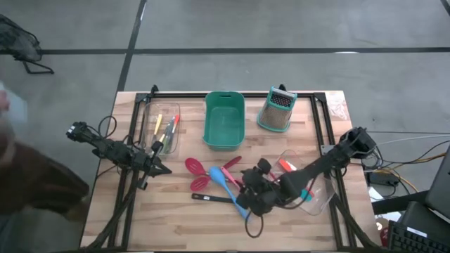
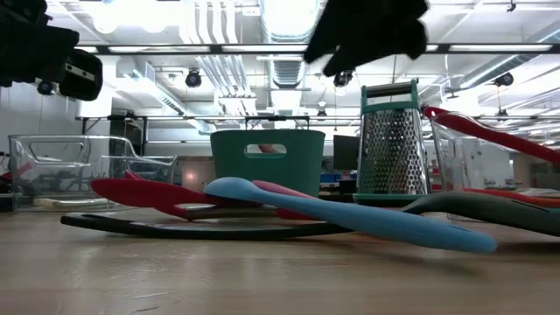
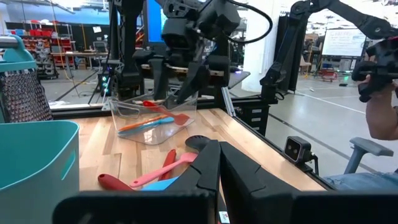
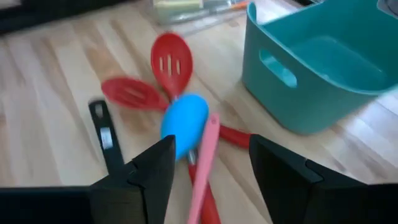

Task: Pick & Place Kitchen Items
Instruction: Put the pink spatula into the bottom transparent bin

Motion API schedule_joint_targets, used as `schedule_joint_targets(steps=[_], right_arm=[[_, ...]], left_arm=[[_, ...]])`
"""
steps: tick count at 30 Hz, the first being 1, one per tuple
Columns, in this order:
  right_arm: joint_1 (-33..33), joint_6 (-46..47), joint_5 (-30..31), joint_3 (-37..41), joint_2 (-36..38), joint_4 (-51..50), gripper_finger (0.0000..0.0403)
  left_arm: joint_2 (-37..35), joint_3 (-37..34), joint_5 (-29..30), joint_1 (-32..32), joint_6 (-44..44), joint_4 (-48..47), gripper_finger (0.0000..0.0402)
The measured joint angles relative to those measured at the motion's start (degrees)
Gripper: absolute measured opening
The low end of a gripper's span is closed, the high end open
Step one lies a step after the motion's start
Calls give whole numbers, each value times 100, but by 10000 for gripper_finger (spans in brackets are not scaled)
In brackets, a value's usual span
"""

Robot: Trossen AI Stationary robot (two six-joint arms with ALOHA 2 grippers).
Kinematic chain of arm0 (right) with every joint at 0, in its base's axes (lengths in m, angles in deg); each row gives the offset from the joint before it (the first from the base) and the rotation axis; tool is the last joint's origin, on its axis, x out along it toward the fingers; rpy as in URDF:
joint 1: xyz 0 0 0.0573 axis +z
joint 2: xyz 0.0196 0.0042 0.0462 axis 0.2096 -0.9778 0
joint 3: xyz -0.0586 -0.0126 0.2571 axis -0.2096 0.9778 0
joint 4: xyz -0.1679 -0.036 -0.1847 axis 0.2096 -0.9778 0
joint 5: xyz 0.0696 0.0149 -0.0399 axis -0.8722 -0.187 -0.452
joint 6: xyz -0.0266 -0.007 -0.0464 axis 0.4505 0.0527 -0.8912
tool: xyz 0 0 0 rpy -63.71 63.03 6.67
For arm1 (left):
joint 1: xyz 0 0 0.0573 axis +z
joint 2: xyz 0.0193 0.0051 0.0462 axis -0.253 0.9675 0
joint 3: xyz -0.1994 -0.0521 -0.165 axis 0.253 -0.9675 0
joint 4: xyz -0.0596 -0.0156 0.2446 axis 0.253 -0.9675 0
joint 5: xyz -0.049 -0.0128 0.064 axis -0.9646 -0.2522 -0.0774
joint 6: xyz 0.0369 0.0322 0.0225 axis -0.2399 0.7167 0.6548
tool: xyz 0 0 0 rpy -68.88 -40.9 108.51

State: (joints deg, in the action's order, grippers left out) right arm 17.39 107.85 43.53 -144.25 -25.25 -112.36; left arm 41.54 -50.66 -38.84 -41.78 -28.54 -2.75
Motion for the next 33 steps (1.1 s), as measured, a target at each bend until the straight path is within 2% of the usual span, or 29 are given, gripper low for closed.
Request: schedule_joint_targets(steps=[7, 12, 25, 33], right_arm=[[-272, -142, -440, 6, -234, 177, 244], [-372, -505, -591, 5, -641, 653, 254], [-603, -556, -753, -21, -1425, 868, 216], [-631, -451, -809, -21, -1541, 867, 199]], left_arm=[[7, 0, 2, 0, -2, 0, 12], [35, 0, 1, 2, 0, 1, 12], [134, 0, 25, -1, 0, 7, 12], [140, 0, 24, 1, 0, 4, 12]])
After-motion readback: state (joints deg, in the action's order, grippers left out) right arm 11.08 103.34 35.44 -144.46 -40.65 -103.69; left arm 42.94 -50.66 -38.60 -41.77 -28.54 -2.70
